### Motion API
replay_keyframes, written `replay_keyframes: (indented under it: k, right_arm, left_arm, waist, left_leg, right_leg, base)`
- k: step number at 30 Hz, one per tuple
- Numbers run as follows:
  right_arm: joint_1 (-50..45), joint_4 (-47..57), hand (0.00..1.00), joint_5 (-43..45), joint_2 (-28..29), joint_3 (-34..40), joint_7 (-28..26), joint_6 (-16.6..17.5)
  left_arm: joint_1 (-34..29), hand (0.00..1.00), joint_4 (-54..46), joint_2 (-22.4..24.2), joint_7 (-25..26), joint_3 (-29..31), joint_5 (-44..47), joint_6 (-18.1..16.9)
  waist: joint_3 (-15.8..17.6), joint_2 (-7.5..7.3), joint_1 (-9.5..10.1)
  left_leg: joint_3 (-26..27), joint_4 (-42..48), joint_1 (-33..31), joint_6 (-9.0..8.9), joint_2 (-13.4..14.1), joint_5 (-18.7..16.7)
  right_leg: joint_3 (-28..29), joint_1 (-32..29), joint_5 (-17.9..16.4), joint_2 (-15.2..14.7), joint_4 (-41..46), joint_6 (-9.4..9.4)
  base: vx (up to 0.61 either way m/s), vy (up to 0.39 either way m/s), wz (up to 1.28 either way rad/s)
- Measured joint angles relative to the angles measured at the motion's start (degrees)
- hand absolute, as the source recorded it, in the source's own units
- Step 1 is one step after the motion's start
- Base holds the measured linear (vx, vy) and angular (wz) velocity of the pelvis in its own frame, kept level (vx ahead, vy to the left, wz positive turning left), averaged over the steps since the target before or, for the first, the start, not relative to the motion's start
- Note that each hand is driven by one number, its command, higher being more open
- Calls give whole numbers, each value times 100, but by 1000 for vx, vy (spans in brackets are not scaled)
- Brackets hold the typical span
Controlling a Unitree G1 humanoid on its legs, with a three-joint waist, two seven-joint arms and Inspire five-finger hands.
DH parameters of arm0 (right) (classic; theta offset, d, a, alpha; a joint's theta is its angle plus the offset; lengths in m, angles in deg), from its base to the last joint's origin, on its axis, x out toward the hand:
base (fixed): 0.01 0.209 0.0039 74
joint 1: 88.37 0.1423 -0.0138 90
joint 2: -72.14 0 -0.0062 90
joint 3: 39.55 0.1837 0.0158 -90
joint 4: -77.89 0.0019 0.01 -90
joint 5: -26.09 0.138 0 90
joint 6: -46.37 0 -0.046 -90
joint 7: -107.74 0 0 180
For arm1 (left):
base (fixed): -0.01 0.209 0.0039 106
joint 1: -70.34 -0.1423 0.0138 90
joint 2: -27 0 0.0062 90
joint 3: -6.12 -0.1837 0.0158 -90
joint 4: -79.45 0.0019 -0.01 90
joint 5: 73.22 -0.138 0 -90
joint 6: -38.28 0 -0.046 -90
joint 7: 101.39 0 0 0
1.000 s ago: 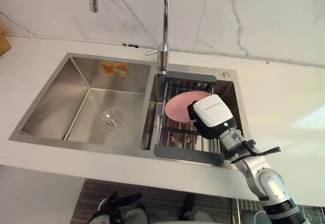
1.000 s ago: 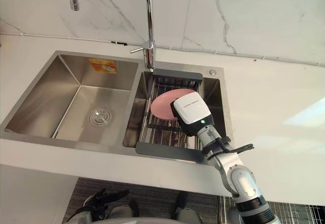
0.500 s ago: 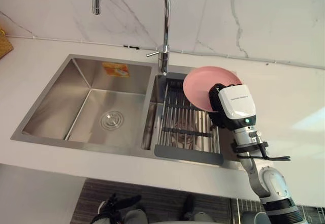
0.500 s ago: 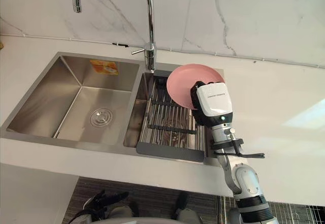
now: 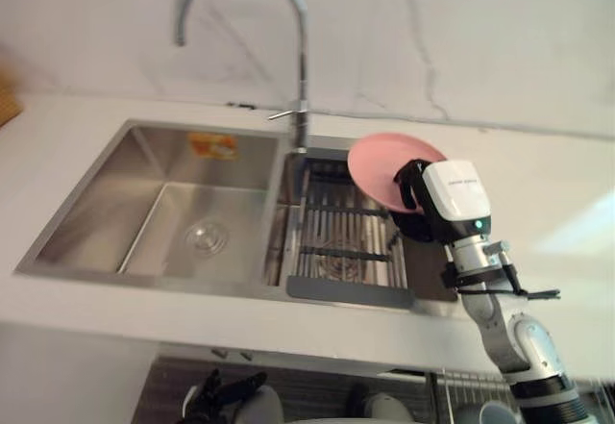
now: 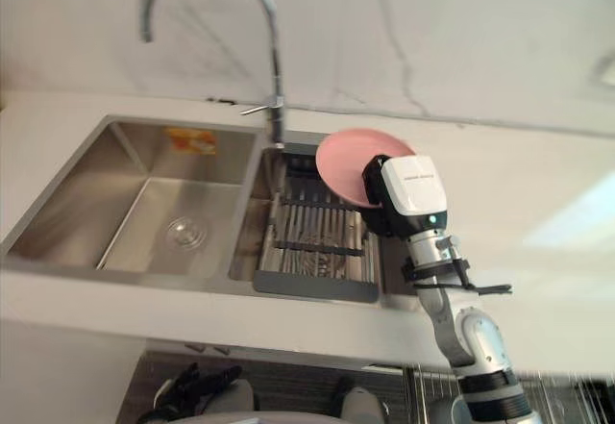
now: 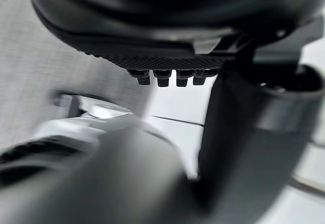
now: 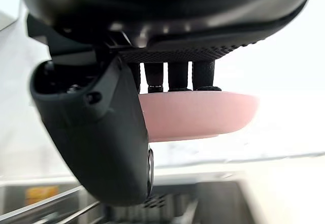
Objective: Walk over to the sink, pick up the cup, carry it to the dishwasher, place the cup inside the dishwasher, then close the dishwasher door
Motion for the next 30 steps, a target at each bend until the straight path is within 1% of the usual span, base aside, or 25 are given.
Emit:
replay_keyframes:
  k: [1, 2, 3, 4, 5, 6, 7, 8, 9, 10, 11, 12, 13, 14, 15, 16, 17, 18, 20, 21, 23, 24, 25, 27, 30]
  right_arm:
    - [30, -125, 0, -2, -69, 209, 163, -1]
    - [58, -226, 0, -2, -59, 334, 254, -28]
    - [140, -551, 0, 1, 18, 530, 400, -154]
    - [178, -971, 0, -7, 58, 633, 419, -283]
    - [194, -1154, 0, -6, 59, 655, 419, -335]
    - [265, -1365, 0, -1, 75, 639, 420, -376]
    - [346, -1379, 0, -2, 87, 572, 458, -322]
    - [421, -1378, 0, -7, 99, 530, 499, -246]
    - [564, -1363, 0, -14, 127, 476, 560, -93]
    - [620, -1331, 0, -17, 136, 475, 584, -30]
    - [700, -1217, 0, -64, 179, 475, 605, -3]
    - [755, -1119, 0, -87, 231, 476, 619, -10]
    - [780, -1086, 0, -117, 252, 476, 619, -8]
    - [956, -1093, 0, -296, 339, 478, 625, 24]
    - [1013, -1115, 0, -324, 374, 478, 623, 36]
    - [1059, -1122, 0, -332, 422, 482, 625, 43]
    - [1070, -1123, 0, -330, 425, 484, 622, 41]
    - [1067, -1132, 0, -320, 423, 503, 589, 25]
    - [1053, -1199, 0, -304, 459, 510, 550, -30]
    - [967, -1214, 0, -274, 538, 587, 488, -58]
    - [900, -1214, 0, -260, 640, 682, 414, -91]
    - [878, -1240, 0, -219, 748, 746, 314, -128]
    - [864, -1315, 0, -215, 878, 811, 245, -143]
    - [765, -1383, 0, -215, 977, 873, 188, -182]
    - [764, -1497, 0, -206, 1007, 878, 180, -247]
  left_arm:
    - [-94, 100, 38, -27, -144, -87, 11, -61]
    - [-81, 100, 100, -30, -224, -140, 10, -109]
    - [63, 100, 377, -58, -297, -191, 10, -247]
    - [161, 100, 676, -78, -304, -220, 31, -548]
    - [224, 100, 804, -88, -286, -226, 26, -671]
    - [292, 100, 1076, -50, -256, -128, 40, -841]
    - [279, 100, 1177, 11, -203, 57, 45, -919]
    - [273, 100, 1231, 18, -203, 147, 56, -962]
    - [252, 100, 1321, 22, -218, 299, 106, -1031]
    - [226, 100, 1325, 20, -224, 341, 152, -1058]
    - [148, 100, 1291, 27, -255, 462, 161, -1126]
    - [89, 100, 1236, 33, -302, 606, 162, -1203]
    - [66, 100, 1196, 29, -319, 676, 162, -1231]
    - [94, 100, 1075, -3, -303, 881, 164, -1260]
    - [133, 100, 1097, 10, -210, 950, 162, -1246]
    - [147, 100, 1092, -68, -152, 1022, 154, -1213]
    - [150, 100, 1084, -146, -133, 1015, 149, -1177]
    - [178, 100, 1076, -222, -101, 1024, 149, -1071]
    - [197, 100, 1061, -242, -70, 1044, 135, -1020]
    - [199, 100, 1007, -258, -70, 1094, -44, -1049]
    - [201, 100, 920, -209, -43, 1146, -94, -1078]
    - [200, 100, 875, -117, 18, 1139, -84, -1078]
    - [200, 100, 863, -33, 47, 1139, -78, -1080]
    - [200, 100, 851, 58, 65, 1140, -79, -1105]
    - [245, 100, 724, 71, 57, 1132, -95, -1195]
  waist:
    - [0, 75, -106]
    - [18, 96, -139]
    - [96, -20, -157]
    - [139, -75, -172]
    - [205, -54, -172]
    - [284, -19, -120]
    - [283, -5, -89]
    - [284, -8, -75]
    - [272, -31, -46]
    - [268, -29, -29]
    - [256, -47, -11]
    - [226, -89, 23]
    - [196, -130, 65]
    - [132, -223, 248]
    - [120, -205, 294]
    - [112, -234, 345]
    - [115, -295, 362]
    - [143, -423, 356]
    - [141, -419, 320]
    - [143, -424, 320]
    - [152, -439, 323]
    - [158, -436, 311]
    - [172, -449, 292]
    - [216, -451, 276]
    - [470, -442, 236]
  left_leg:
    - [-90, -337, 75, 18, -159, -231]
    - [-128, -511, 108, 85, -220, -348]
    - [71, -597, 71, 203, -354, -453]
    - [278, -456, 52, 318, -360, -486]
    - [381, -465, 118, 403, -323, -439]
    - [687, -556, 291, 486, -192, -393]
    - [1015, -640, 385, 513, -33, -366]
    - [1151, -677, 413, 514, 29, -339]
    - [1427, -746, 496, 507, 157, -283]
    - [1543, -739, 501, 508, 233, -273]
    - [1698, -676, 464, 501, 387, -269]
    - [1834, -538, 356, 499, 554, -269]
    - [1902, -464, 276, 496, 633, -267]
    - [2023, -307, -4, 391, 907, -209]
    - [2023, -388, -54, 292, 1005, -144]
    - [2081, -535, -83, 154, 1109, -45]
    - [2178, -586, -102, 102, 1158, 15]
    - [2301, -587, -131, 39, 1232, 90]
    - [2295, -536, -178, -58, 1392, 152]
    - [2262, -549, -217, -194, 1564, 252]
    - [2240, -672, -232, -313, 1634, 397]
    - [2237, -835, -205, -370, 1634, 533]
    - [2236, -1031, -160, -400, 1593, 688]
    - [2212, -1292, -105, -439, 1508, 875]
    - [2111, -1563, -197, -460, 1407, 1117]
  right_leg:
    - [278, -240, 236, 27, -110, 74]
    - [409, -370, 353, 26, -119, 124]
    - [675, -582, 559, -27, -155, 182]
    - [779, -491, 764, -30, -498, 146]
    - [614, -337, 721, -80, -650, 54]
    - [-41, -263, 524, -317, -274, -288]
    - [-626, -251, 230, -576, 393, -556]
    - [-853, -218, 101, -706, 729, -623]
    - [-1168, -90, -139, -980, 1397, -867]
    - [-1229, 13, -215, -1097, 1682, -995]
    - [-1264, 271, -274, -1297, 2080, -1090]
    - [-1300, 601, -270, -1418, 2149, -1092]
    - [-1332, 759, -249, -1452, 2025, -1097]
    - [-1571, 1084, -199, -1201, 906, -799]
    - [-1676, 1132, -198, -1041, 536, -788]
    - [-1788, 1208, -179, -829, 68, -725]
    - [-1859, 1222, -205, -775, -161, -629]
    - [-1966, 1243, -347, -707, -441, -330]
    - [-1957, 1265, -365, -527, -596, -146]
    - [-1950, 1344, -309, -282, -878, 29]
    - [-1943, 1447, -249, -86, -1217, 121]
    - [-1945, 1487, -192, 3, -1408, 139]
    - [-1946, 1491, -156, 42, -1496, 104]
    - [-1944, 1491, -104, 50, -1559, 124]
    - [-2036, 1372, -55, 56, -1610, 67]
  base:
    - [-144, 327, -124]
    - [-178, 331, -114]
    - [-234, 311, -98]
    - [-251, 290, -87]
    - [-286, 257, -83]
    - [-276, 220, -98]
    - [-298, 234, -112]
    - [-208, 192, -124]
    - [-122, 121, -101]
    - [-82, 59, -114]
    - [-80, -15, -93]
    - [-78, -43, -88]
    - [-95, -140, -125]
    - [-119, -196, -120]
    - [-130, -216, -138]
    - [-92, -156, -83]
    - [-93, -203, -85]
    - [-87, -211, -54]
    - [-73, -218, -32]
    - [-74, -272, -20]
    - [-59, -213, -11]
    - [-64, -170, -4]
    - [-78, -200, -2]
    - [-83, -147, 11]
    - [-93, -66, 14]
